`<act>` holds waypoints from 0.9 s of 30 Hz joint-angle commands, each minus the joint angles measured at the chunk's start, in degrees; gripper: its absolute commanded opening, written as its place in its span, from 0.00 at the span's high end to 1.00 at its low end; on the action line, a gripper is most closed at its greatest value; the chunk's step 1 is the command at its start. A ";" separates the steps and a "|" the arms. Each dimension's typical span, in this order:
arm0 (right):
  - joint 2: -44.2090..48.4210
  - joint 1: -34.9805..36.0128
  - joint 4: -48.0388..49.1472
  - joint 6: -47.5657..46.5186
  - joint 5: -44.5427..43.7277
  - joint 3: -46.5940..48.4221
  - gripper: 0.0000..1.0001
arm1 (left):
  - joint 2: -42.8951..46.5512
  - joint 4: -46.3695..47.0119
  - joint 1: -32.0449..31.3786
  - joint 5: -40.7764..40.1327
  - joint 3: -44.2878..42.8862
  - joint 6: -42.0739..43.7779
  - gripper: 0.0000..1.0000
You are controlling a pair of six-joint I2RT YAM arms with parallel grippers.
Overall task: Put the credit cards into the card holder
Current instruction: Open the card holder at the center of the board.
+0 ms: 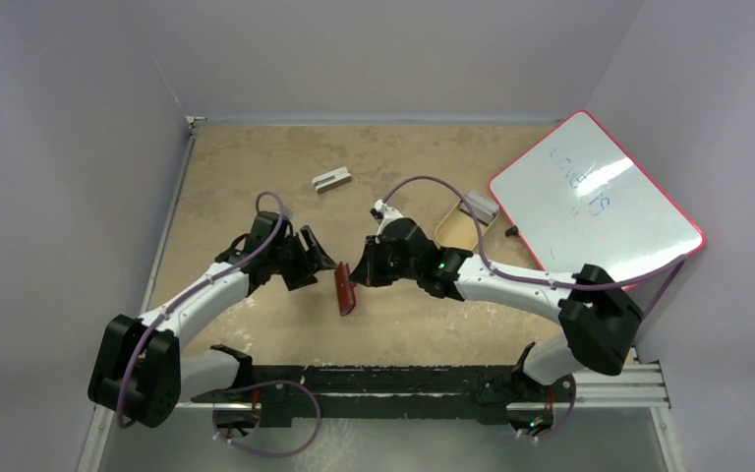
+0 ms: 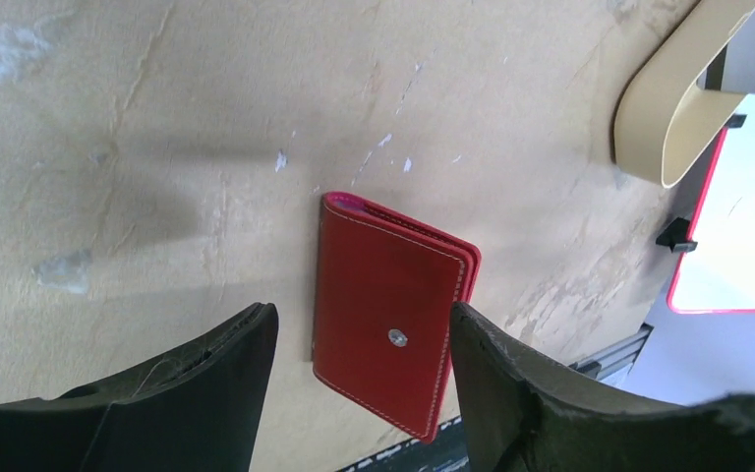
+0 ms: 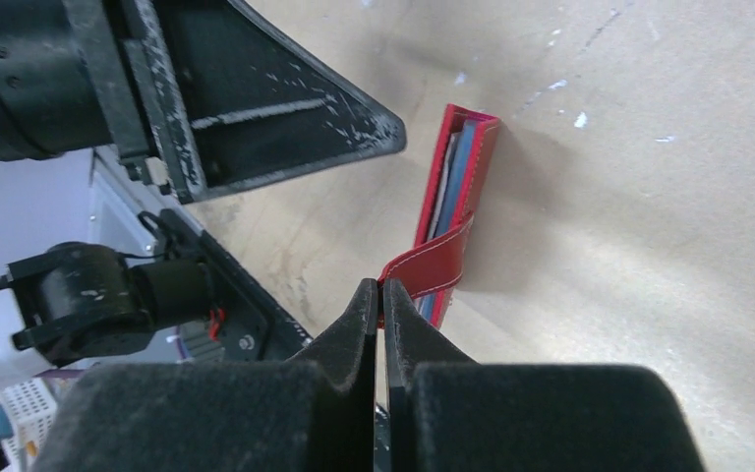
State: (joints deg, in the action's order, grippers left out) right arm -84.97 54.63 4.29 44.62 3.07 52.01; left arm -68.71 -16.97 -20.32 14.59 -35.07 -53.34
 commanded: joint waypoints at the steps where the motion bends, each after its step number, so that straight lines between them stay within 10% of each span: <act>1: 1.32 -0.16 7.03 3.46 3.52 1.17 1.00 | 2.59 -3.35 0.11 2.90 -0.78 1.81 0.36; 27: 6.91 -9.76 2.09 1.88 -4.92 -11.85 1.00 | 0.84 -2.30 0.12 0.00 2.31 0.61 0.44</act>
State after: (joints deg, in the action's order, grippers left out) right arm -80.38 46.26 7.03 48.16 0.30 41.43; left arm -67.92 -23.49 -20.32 12.25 -33.85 -52.71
